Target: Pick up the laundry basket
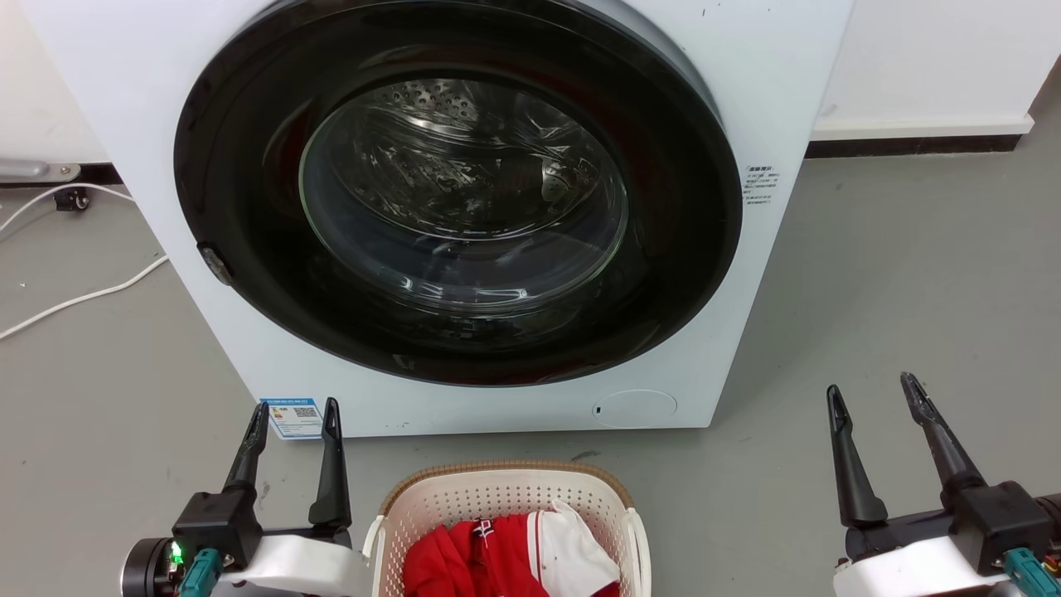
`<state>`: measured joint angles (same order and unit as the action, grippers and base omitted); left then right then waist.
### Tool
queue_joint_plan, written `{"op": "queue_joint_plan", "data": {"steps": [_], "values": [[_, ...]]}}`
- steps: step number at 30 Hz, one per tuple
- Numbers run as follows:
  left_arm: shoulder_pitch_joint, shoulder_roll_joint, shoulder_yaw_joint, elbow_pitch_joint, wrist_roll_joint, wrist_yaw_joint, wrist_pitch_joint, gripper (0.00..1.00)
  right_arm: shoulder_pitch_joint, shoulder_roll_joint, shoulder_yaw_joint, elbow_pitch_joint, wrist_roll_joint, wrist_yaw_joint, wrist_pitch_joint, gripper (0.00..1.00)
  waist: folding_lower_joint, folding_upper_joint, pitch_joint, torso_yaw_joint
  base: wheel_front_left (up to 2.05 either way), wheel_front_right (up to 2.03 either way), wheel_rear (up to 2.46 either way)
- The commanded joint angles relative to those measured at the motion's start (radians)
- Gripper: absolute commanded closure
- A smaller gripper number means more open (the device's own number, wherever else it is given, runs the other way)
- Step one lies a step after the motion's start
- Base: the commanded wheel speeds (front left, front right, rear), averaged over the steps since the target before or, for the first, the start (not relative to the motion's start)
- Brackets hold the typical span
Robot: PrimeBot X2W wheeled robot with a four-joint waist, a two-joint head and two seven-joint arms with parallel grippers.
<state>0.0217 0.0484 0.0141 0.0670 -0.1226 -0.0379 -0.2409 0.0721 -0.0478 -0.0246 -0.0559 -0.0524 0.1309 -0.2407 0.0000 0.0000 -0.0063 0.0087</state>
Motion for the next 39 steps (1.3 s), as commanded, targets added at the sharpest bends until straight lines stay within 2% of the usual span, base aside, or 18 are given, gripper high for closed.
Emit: {"op": "queue_joint_plan", "data": {"steps": [1, 11, 21, 39], "values": [[0.009, 0.003, 0.001, -0.008, 0.02, 0.004, -0.009, 0.0, 0.013, -0.004, -0.002, -0.009, -0.005, 0.0, -0.008, 0.0, 0.0, 0.0, 0.0, 0.0, 0.0, 0.0, 0.0], [0.02, 0.003, -0.004, -0.011, 0.089, 0.015, -0.026, 0.0, 0.02, -0.004, -0.012, -0.003, 0.007, 0.0, -0.026, 0.0, 0.0, 0.0, -0.003, 0.001, 0.0, 0.0, 0.0], [0.019, 0.003, -0.004, -0.003, 0.086, 0.021, -0.025, 0.0, 0.015, -0.004, -0.02, 0.023, 0.074, 0.0, -0.025, 0.0, 0.0, 0.0, 0.0, 0.006, 0.0, 0.0, 0.0], [0.008, 0.003, 0.006, 0.016, 0.094, 0.024, -0.025, 0.0, 0.002, -0.004, 0.008, 0.05, 0.068, 0.0, -0.025, 0.0, 0.0, 0.0, 0.012, 0.006, 0.0, 0.0, 0.0]]}}
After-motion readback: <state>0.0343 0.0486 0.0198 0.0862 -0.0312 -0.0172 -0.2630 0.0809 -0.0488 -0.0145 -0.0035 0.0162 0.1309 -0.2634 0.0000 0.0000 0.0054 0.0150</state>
